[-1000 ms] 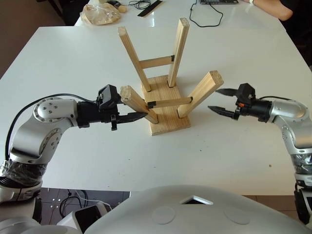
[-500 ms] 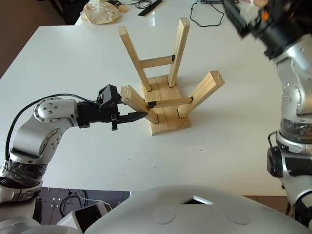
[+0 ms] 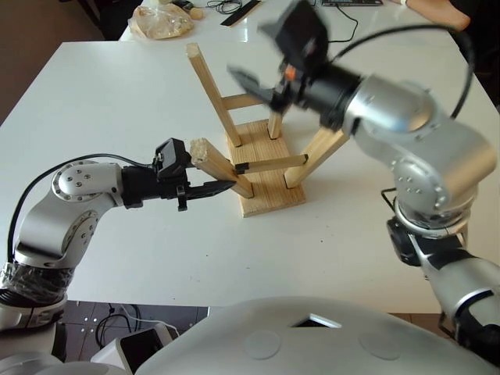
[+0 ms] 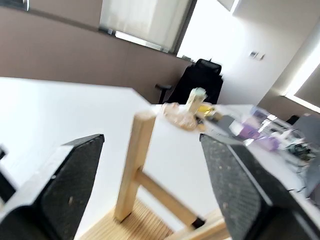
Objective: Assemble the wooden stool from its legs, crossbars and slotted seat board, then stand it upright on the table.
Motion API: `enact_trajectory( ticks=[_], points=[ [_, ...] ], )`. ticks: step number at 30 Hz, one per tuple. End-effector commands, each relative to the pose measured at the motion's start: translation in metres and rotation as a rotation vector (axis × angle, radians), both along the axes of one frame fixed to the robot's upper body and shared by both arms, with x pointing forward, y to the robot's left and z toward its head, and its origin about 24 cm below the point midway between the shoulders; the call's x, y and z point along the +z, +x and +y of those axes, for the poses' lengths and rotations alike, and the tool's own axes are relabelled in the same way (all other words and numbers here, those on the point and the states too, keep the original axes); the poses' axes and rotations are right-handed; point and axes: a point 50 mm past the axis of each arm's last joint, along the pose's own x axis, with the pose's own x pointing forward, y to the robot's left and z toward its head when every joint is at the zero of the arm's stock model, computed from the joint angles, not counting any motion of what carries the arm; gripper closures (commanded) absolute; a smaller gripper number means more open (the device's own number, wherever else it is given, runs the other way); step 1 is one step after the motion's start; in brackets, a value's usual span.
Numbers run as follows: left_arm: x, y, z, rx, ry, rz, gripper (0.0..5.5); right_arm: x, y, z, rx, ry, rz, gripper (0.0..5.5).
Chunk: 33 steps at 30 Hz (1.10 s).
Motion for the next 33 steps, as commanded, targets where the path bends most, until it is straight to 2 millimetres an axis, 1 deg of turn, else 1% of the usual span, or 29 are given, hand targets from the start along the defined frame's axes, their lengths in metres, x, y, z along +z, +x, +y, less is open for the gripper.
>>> enact_trajectory(
  ticks=[1, 4, 7, 10, 13, 14, 15, 18, 22, 24, 27, 29, 33],
  points=[
    [-0.039, -0.014, 0.010, 0.071, 0.091, 0.207, 3.44, -0.024, -0.001, 0.004, 0.033, -0.147, 0.012, 1.98],
    [-0.037, -0.015, 0.008, 0.062, 0.090, 0.200, 3.44, -0.036, 0.001, 0.008, 0.044, -0.197, -0.002, 1.98],
    [-0.034, -0.014, 0.005, 0.046, 0.093, 0.188, 3.44, -0.040, 0.007, 0.009, 0.028, -0.229, -0.047, 1.98],
    [-0.034, -0.013, 0.004, 0.032, 0.120, 0.174, 3.44, -0.035, 0.011, 0.010, 0.011, -0.209, -0.081, 1.98],
    [-0.036, -0.014, 0.004, 0.026, 0.139, 0.170, 3.44, -0.022, 0.013, 0.015, 0.018, -0.150, -0.166, 1.98],
    [-0.037, -0.015, 0.004, 0.027, 0.140, 0.170, 3.44, -0.021, 0.013, 0.015, 0.032, -0.156, -0.190, 1.98],
    [-0.037, -0.015, 0.003, 0.028, 0.142, 0.170, 3.44, -0.024, 0.013, 0.015, 0.048, -0.189, -0.202, 1.98],
    [-0.036, -0.014, 0.003, 0.034, 0.139, 0.167, 3.44, -0.045, 0.007, 0.008, 0.117, -0.315, -0.162, 1.98],
    [-0.032, -0.008, 0.003, 0.053, 0.113, 0.166, 3.44, -0.068, 0.002, 0.001, 0.154, -0.410, -0.118, 1.98],
    [-0.031, -0.007, 0.003, 0.056, 0.119, 0.164, 3.44, -0.080, -0.004, -0.003, 0.188, -0.445, -0.076, 1.98],
    [-0.026, 0.003, 0.001, 0.076, 0.097, 0.157, 3.44, -0.090, -0.014, -0.006, 0.229, -0.462, -0.039, 1.98],
    [-0.023, 0.007, -0.002, 0.078, 0.099, 0.148, 3.44, -0.096, -0.014, -0.007, 0.229, -0.477, -0.037, 1.98],
    [-0.021, 0.007, -0.009, 0.059, 0.119, 0.133, 3.44, -0.107, -0.011, -0.009, 0.209, -0.500, -0.035, 1.98]
  ],
)
